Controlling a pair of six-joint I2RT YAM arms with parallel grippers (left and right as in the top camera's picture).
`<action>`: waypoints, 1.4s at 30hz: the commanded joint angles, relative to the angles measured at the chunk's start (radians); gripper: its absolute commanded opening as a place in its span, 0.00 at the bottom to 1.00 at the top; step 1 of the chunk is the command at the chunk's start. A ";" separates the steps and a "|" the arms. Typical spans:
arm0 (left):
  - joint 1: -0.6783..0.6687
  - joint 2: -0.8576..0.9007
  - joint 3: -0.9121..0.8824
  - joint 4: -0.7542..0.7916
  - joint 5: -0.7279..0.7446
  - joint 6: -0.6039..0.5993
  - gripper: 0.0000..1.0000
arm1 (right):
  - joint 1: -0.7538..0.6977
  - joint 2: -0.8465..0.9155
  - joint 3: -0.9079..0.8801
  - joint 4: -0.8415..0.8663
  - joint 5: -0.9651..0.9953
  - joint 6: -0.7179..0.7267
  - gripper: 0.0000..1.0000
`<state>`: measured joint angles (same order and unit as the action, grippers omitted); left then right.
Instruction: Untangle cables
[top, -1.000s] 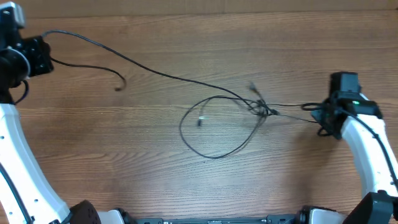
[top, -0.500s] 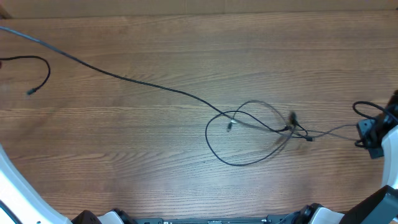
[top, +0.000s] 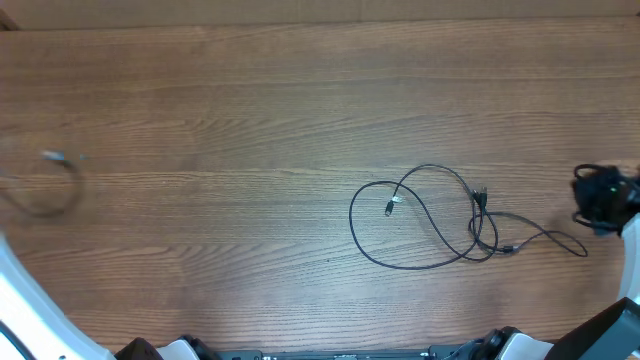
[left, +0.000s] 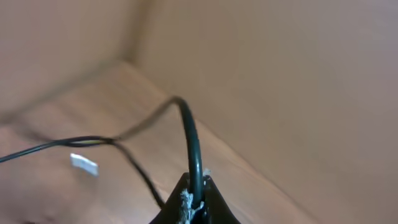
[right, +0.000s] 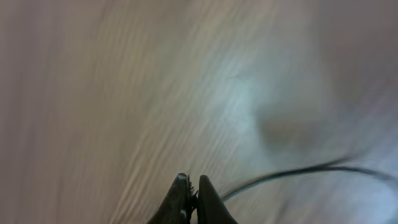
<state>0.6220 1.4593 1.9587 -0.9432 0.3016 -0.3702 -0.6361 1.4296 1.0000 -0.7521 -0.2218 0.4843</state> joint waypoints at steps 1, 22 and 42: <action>-0.105 0.002 0.020 -0.008 0.284 0.139 0.04 | 0.054 -0.020 0.009 -0.028 -0.191 -0.120 0.04; -0.299 0.047 0.018 -0.274 -0.734 0.079 0.04 | 0.205 -0.020 0.009 -0.103 -0.190 -0.202 0.04; -0.084 0.287 0.018 -0.125 -0.764 0.077 0.40 | 0.205 -0.020 0.009 -0.121 -0.191 -0.206 0.04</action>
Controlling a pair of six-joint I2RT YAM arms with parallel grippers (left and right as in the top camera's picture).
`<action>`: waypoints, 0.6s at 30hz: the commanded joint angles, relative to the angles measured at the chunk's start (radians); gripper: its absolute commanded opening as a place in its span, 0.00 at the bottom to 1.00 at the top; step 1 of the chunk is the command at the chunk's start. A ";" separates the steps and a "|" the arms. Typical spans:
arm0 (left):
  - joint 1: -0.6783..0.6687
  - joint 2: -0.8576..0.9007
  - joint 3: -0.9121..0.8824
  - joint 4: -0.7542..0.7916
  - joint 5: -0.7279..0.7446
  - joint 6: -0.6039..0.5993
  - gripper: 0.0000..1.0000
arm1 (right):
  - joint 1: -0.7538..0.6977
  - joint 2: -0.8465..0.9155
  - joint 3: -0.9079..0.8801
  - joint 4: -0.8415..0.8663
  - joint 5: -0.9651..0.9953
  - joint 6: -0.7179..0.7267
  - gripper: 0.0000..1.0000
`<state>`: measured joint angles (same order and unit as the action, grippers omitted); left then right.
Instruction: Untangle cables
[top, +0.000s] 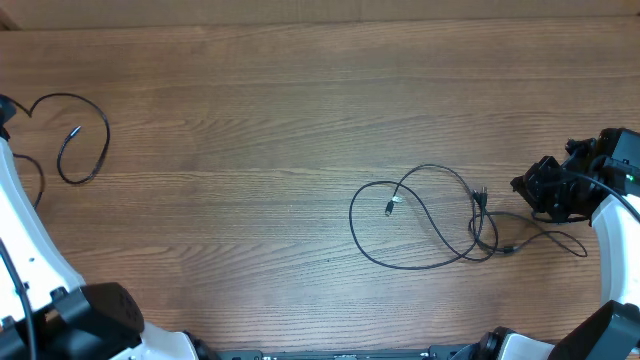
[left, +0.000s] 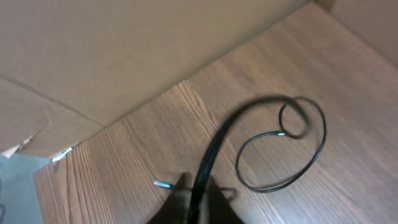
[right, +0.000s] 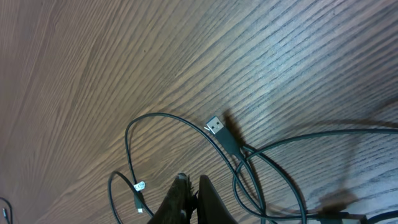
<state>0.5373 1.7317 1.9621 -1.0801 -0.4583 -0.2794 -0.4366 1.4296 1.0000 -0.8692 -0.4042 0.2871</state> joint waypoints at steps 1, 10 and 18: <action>0.001 0.020 0.014 0.017 0.018 -0.013 0.68 | 0.005 -0.020 0.009 -0.007 -0.008 -0.008 0.04; -0.030 0.022 0.014 0.054 0.502 0.077 0.98 | 0.005 -0.020 0.009 -0.040 -0.008 -0.009 0.34; -0.126 0.022 0.014 0.039 0.689 0.198 0.96 | 0.005 -0.020 0.009 -0.052 -0.001 -0.011 0.41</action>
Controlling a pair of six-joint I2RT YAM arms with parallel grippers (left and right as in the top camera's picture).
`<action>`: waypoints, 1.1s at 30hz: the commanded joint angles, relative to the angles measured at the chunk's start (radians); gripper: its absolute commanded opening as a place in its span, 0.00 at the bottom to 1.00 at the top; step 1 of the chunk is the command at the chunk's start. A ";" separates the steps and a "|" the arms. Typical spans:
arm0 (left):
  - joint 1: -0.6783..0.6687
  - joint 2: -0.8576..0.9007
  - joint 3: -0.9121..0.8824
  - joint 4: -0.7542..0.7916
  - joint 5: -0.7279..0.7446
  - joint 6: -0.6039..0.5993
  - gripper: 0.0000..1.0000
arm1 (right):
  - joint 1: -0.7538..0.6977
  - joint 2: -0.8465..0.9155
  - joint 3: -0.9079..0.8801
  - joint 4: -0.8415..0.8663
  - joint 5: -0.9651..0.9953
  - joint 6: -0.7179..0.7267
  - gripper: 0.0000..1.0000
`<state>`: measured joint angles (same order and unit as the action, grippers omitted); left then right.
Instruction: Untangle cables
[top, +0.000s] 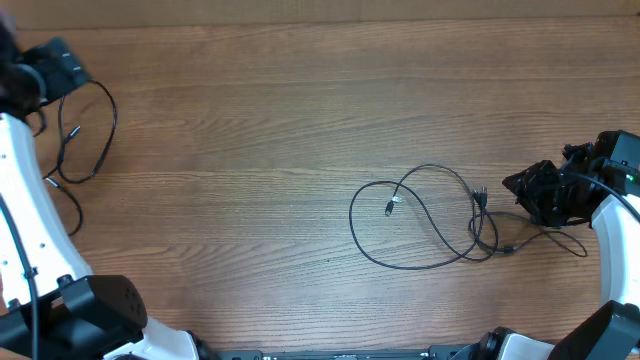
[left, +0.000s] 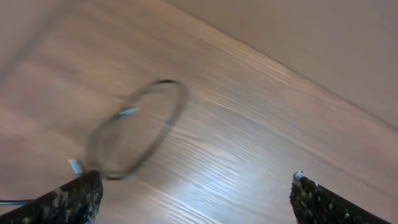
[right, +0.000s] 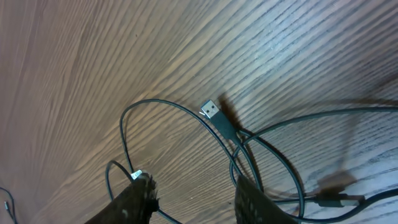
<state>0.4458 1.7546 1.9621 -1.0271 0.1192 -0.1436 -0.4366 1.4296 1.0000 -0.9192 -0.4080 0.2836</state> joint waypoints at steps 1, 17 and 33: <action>-0.048 -0.001 0.014 -0.019 0.111 0.063 0.96 | 0.005 -0.020 0.009 -0.004 0.003 -0.024 0.41; -0.325 0.000 0.014 -0.064 0.370 0.152 0.97 | 0.003 -0.021 0.009 -0.105 0.042 -0.124 0.67; -0.764 0.194 -0.005 -0.166 0.427 0.192 0.93 | 0.004 -0.020 0.009 -0.112 0.048 -0.117 0.73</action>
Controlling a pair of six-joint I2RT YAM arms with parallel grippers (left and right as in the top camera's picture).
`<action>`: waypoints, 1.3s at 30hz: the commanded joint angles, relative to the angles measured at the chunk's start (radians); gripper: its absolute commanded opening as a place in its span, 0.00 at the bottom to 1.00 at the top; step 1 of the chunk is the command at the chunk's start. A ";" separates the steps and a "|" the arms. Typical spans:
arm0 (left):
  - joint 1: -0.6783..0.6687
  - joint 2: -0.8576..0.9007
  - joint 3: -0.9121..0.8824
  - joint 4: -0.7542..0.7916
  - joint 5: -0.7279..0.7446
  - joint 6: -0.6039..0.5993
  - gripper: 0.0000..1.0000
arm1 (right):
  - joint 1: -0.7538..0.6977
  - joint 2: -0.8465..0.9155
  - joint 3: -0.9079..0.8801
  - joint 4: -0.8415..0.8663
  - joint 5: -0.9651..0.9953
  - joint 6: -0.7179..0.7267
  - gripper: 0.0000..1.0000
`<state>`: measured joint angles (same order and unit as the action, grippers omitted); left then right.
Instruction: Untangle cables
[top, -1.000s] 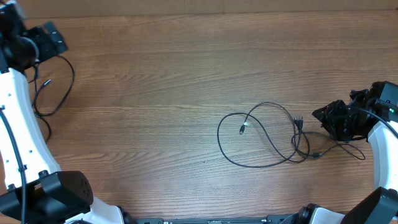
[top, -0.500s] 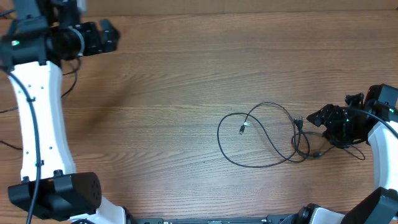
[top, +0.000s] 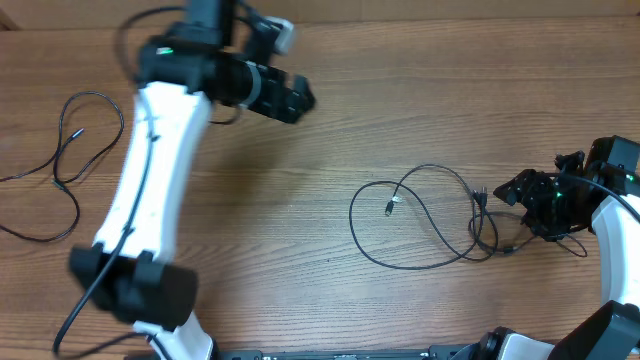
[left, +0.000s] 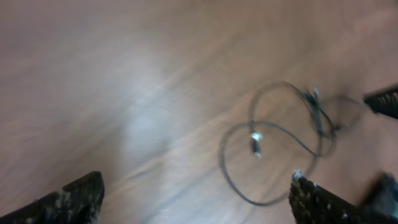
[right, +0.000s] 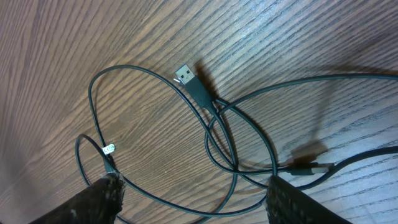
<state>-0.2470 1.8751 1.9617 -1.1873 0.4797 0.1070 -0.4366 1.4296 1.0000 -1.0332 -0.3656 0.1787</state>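
A tangle of thin black cables lies right of the table's middle, with a USB plug and a small light-tipped connector. My right gripper hovers open just right of it. In the right wrist view the USB plug and the crossing loops lie ahead of the wide-apart right gripper. My left gripper is open and empty over the upper middle. Its blurred view shows the tangle ahead of the left gripper. A separate black cable lies at the far left.
The wooden table carries only the cables. The left arm stretches from the front left up across the table. A brown wall runs along the back edge.
My left gripper has moved from the far left over the loose cable to the upper middle of the table, still open. The right gripper's jaws stand wider apart over the tangle.
At first my left gripper was shut on a black cable at the far left and the right one was shut at the right edge. Then the right was by the tangle. Later both stood open, the cable lying loose at the left. Now the left faces the tangle.
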 joint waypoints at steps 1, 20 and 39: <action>-0.095 0.095 -0.005 -0.005 0.079 -0.106 0.94 | 0.004 -0.020 0.009 0.002 0.005 -0.012 0.73; -0.464 0.478 -0.005 0.202 0.225 -0.821 0.98 | 0.004 -0.020 0.009 0.002 0.005 -0.012 0.84; -0.527 0.546 -0.004 0.377 0.029 -0.866 0.27 | 0.004 -0.020 0.009 0.002 0.005 -0.012 0.83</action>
<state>-0.7815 2.4073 1.9556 -0.8139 0.5804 -0.7963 -0.4366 1.4296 1.0000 -1.0336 -0.3622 0.1749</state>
